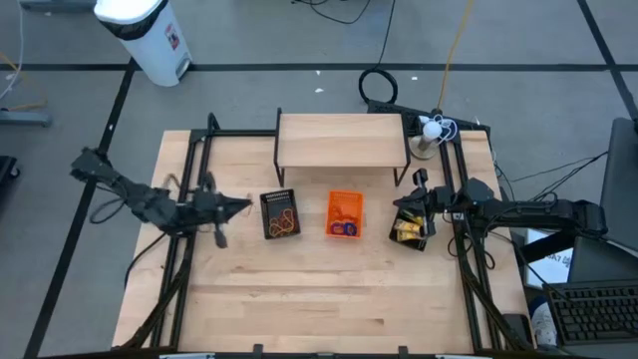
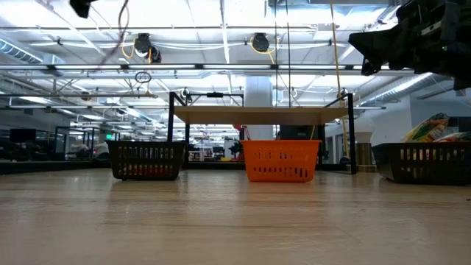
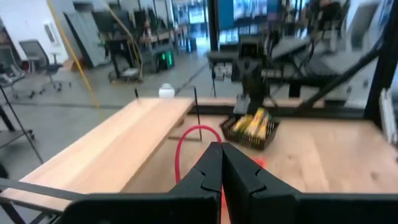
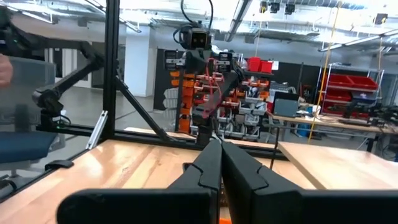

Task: Pick & Place Office Desk Supplies
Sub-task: Put the red rubber band into the left black bin

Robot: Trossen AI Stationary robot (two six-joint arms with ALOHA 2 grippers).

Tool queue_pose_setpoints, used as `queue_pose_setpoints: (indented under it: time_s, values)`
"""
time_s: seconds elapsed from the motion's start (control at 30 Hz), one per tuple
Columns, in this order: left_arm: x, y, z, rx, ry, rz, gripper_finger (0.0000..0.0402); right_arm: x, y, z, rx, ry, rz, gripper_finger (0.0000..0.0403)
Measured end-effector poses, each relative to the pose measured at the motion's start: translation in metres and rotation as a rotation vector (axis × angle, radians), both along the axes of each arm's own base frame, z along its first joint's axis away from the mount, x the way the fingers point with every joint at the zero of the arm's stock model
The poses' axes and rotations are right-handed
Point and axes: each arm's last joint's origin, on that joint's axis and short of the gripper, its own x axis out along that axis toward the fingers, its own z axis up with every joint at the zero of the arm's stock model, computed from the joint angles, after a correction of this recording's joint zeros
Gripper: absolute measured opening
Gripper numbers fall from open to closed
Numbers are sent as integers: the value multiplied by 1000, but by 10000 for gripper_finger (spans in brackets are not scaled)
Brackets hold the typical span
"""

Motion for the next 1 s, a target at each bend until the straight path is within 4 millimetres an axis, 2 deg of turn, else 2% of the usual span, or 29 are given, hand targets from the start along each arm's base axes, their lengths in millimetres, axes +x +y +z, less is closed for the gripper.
queue_pose_setpoints:
  time_s: [0.13, 0.27, 0.4, 0.6, 0.83, 1.0]
  values:
    - [29, -2, 1, 20, 139, 10, 0, -1, 0, 3, -4, -25, 2, 4]
    - [55, 5, -12, 15, 307, 31, 0, -1, 0, 3, -4, -25, 2, 4]
    - [69, 16, -31, -25, 450, 37, 0, -1, 0, 2, -3, -22, 3, 4]
    - [80, 32, -50, -83, 582, 77, 0, 0, 0, 1, 11, -10, 6, 4]
    - [88, 43, -66, -194, 693, 38, 1, 0, 0, 1, 11, -10, 8, 4]
    - [89, 46, -69, -273, 718, -35, 37, 0, 0, 1, 28, -5, 12, 4]
